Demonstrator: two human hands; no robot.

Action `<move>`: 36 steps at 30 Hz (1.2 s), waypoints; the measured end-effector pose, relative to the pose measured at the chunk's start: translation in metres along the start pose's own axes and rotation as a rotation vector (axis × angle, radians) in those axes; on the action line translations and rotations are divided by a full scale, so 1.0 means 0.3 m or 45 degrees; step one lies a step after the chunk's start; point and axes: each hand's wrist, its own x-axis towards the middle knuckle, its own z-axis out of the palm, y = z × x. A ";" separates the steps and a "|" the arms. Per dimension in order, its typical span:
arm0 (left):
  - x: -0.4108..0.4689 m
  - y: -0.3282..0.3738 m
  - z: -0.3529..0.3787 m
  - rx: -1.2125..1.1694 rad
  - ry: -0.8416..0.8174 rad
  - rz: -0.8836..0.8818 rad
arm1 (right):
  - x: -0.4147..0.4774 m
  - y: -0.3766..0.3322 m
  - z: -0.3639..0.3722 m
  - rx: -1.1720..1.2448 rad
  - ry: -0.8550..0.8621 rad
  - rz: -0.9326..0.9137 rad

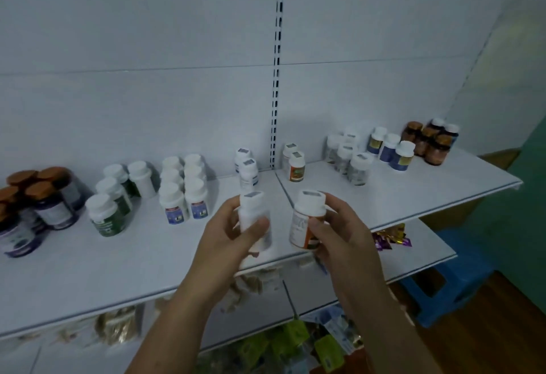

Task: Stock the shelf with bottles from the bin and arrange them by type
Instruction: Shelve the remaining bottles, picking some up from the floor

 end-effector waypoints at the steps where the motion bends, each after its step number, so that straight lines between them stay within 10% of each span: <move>1: 0.032 -0.013 0.018 0.060 0.055 0.021 | 0.047 0.010 -0.014 0.004 -0.020 0.008; 14: 0.396 -0.193 0.149 0.536 0.625 0.179 | 0.501 0.060 -0.201 -0.035 -0.319 0.052; 36: 0.469 -0.255 0.101 0.473 0.627 0.199 | 0.740 0.285 -0.139 -0.441 -0.194 -0.132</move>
